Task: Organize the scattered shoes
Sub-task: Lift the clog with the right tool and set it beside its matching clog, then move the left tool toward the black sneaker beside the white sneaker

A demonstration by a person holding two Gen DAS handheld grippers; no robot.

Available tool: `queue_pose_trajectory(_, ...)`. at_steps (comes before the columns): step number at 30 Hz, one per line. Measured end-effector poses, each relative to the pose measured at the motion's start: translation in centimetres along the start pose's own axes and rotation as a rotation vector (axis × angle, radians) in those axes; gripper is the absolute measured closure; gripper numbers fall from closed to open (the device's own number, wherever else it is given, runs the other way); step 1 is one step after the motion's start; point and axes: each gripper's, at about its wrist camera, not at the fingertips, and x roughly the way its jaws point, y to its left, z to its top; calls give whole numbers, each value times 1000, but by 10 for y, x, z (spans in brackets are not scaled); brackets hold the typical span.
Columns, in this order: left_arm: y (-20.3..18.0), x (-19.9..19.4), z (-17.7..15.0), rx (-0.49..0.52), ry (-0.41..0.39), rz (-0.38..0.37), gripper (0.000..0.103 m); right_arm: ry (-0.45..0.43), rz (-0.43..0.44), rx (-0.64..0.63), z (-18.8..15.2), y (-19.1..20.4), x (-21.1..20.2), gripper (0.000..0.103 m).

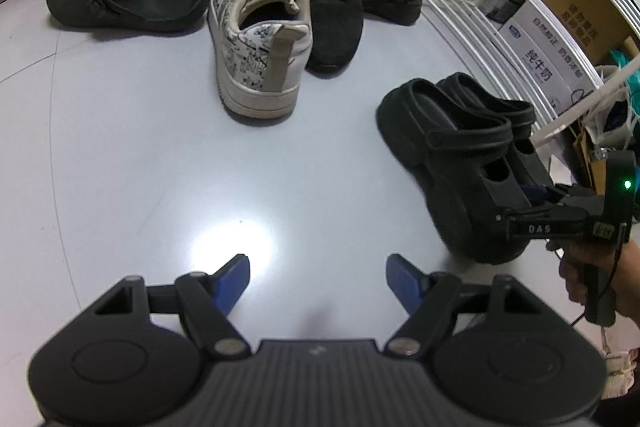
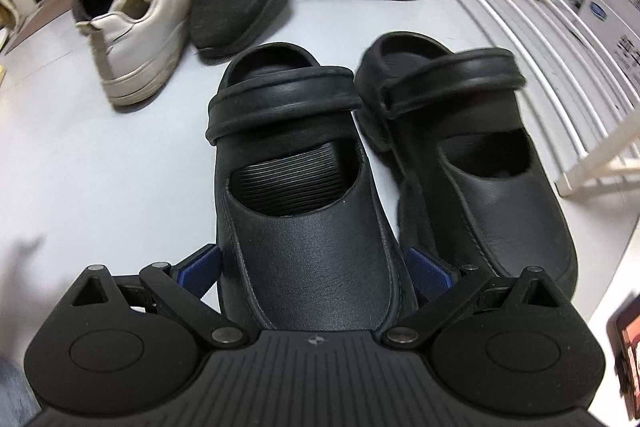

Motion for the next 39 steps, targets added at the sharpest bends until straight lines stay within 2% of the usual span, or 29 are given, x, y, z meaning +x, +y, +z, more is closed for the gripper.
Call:
queue_pose_trajectory(20,1,1,-5,4,5,-1,26,-4,-37,6,2,5,-5,5)
queue_pose_trajectory(29,0,2,3,21,-1,6,26,-2,-43,18,1,3,-11,5)
queue_pose_trajectory(32,3,-5,16,32,-49,29,25,-7,-30,27,1,2,-18,5)
queue_pose_trajectory(39,12,-11,36,28,-97,45,25,2,-19,53,-5,-2,-25,5)
